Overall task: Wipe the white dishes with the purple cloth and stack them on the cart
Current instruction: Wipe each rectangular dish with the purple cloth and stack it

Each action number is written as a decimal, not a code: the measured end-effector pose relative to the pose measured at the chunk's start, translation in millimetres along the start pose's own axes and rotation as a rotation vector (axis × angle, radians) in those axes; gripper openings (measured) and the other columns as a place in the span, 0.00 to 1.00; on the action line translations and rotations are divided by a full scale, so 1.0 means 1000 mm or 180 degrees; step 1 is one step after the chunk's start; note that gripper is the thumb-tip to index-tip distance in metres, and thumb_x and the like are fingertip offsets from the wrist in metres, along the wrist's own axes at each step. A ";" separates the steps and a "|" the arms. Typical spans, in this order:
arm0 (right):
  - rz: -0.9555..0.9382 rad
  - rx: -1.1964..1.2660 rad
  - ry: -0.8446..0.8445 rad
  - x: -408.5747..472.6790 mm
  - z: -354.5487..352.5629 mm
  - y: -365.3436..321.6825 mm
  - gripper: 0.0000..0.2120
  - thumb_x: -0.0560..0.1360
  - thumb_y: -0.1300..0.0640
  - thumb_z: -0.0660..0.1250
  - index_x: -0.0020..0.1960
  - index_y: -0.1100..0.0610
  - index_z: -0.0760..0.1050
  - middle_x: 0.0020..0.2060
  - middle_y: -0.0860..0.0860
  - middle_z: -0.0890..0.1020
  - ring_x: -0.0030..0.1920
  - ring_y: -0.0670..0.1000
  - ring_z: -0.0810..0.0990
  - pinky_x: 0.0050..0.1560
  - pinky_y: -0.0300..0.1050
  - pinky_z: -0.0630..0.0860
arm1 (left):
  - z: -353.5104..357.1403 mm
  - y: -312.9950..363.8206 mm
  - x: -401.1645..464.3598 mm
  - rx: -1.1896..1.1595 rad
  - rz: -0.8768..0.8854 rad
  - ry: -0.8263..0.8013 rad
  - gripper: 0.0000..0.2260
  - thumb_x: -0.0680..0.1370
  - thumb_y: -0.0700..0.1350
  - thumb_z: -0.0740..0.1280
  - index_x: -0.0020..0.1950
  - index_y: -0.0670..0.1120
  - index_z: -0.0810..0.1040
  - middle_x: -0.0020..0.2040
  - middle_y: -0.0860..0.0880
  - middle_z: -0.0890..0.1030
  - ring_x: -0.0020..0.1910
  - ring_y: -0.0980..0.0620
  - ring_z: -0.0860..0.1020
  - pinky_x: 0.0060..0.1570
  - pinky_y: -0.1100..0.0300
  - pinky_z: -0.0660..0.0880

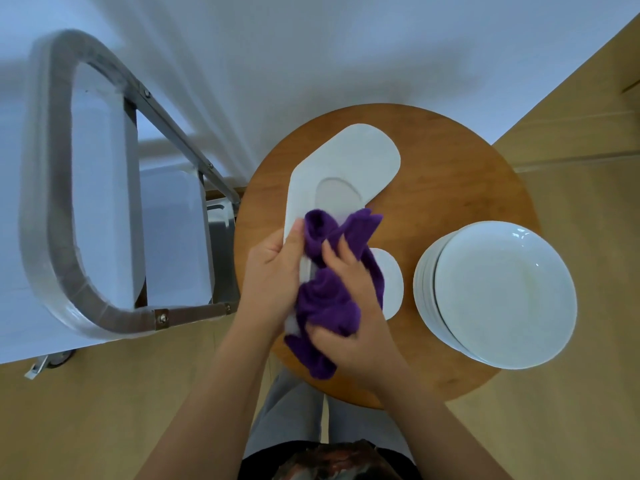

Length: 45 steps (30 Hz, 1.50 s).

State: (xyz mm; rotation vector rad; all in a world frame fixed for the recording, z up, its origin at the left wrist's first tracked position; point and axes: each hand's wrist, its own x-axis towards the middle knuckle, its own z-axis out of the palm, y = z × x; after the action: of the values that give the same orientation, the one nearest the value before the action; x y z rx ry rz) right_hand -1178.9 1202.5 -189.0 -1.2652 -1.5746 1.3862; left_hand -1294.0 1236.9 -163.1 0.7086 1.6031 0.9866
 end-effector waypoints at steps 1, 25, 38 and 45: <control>0.0002 -0.0084 -0.0082 -0.007 0.002 0.003 0.38 0.65 0.50 0.68 0.71 0.43 0.56 0.73 0.44 0.60 0.74 0.45 0.56 0.72 0.61 0.56 | -0.001 -0.001 0.003 0.0026 -0.0054 0.0090 0.21 0.78 0.55 0.60 0.45 0.36 0.79 0.36 0.42 0.80 0.38 0.50 0.78 0.40 0.57 0.77; 0.1663 0.3858 0.0999 0.006 -0.028 0.000 0.43 0.47 0.48 0.84 0.58 0.56 0.73 0.46 0.54 0.83 0.47 0.54 0.83 0.40 0.47 0.80 | 0.024 -0.013 -0.039 0.3051 0.1047 -0.1395 0.10 0.71 0.57 0.56 0.50 0.58 0.67 0.62 0.50 0.68 0.65 0.51 0.61 0.69 0.41 0.59; 0.2134 0.3645 0.1939 -0.001 -0.035 0.011 0.05 0.55 0.62 0.72 0.28 0.55 0.79 0.27 0.50 0.79 0.27 0.49 0.79 0.29 0.41 0.77 | -0.015 -0.008 0.001 0.1460 -0.0327 0.0442 0.28 0.77 0.59 0.62 0.74 0.51 0.61 0.73 0.51 0.67 0.72 0.47 0.64 0.69 0.41 0.61; 0.1385 0.1747 0.2886 0.015 -0.032 0.014 0.27 0.67 0.45 0.73 0.59 0.58 0.72 0.48 0.54 0.80 0.44 0.46 0.81 0.43 0.40 0.78 | -0.023 -0.026 0.017 -0.0434 -0.1309 0.0635 0.16 0.76 0.66 0.54 0.42 0.58 0.75 0.33 0.57 0.82 0.43 0.52 0.79 0.38 0.55 0.77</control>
State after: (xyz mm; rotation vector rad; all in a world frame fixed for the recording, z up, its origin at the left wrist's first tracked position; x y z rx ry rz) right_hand -1150.8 1226.4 -198.2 -1.5860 -0.2933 1.0974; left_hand -1319.4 1233.1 -191.9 0.1769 1.7445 0.8688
